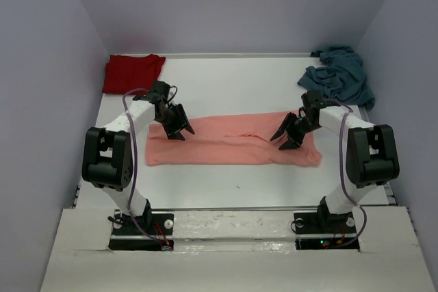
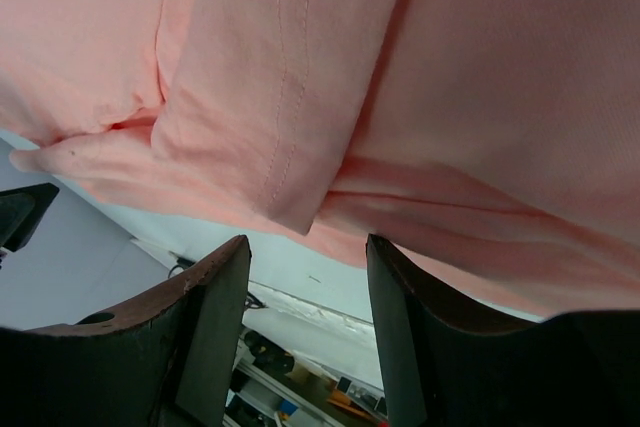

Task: Fold and stack the t-shirts
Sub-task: Fold the tshirt

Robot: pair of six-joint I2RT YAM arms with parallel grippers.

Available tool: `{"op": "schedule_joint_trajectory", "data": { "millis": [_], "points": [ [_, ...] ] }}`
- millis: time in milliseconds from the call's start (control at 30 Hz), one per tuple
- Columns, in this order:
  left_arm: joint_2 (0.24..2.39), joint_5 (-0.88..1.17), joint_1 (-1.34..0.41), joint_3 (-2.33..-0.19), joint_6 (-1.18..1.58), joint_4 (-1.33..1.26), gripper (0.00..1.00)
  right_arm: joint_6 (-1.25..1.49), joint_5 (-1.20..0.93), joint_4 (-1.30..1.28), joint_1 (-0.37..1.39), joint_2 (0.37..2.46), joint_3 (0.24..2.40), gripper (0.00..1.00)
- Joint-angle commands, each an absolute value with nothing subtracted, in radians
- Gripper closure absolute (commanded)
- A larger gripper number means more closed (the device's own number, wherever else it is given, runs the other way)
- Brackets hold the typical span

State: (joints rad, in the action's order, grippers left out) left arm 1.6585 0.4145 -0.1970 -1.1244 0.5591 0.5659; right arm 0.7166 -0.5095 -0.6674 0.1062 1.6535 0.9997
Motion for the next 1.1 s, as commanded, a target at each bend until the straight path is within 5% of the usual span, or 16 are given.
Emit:
{"op": "schedule_joint_trajectory", "data": {
  "millis": [0, 367, 533, 900, 967, 1067],
  "points": [
    [1.652, 0.433, -0.207, -1.098, 0.554, 0.565, 0.44, 0.735, -0.523, -0.614, 0.117, 1.684, 1.051, 0.44],
    [1.666, 0.443, -0.255, -1.049, 0.561, 0.537, 0.44, 0.745, -0.515, -0.598, 0.135, 1.738, 1.101, 0.51],
    [1.681, 0.443, -0.267, -1.029, 0.565, 0.526, 0.44, 0.753, -0.509, -0.595, 0.144, 1.736, 1.098, 0.68],
    [1.724, 0.437, -0.273, -1.054, 0.540, 0.546, 0.45, 0.769, -0.495, -0.611, 0.173, 1.701, 1.086, 0.52],
    [1.729, 0.439, -0.272, -1.058, 0.537, 0.546, 0.45, 0.769, -0.491, -0.611, 0.184, 1.710, 1.088, 0.59],
    [1.736, 0.440, -0.273, -1.062, 0.534, 0.546, 0.45, 0.767, -0.491, -0.611, 0.193, 1.739, 1.100, 0.90]
  ]
}}
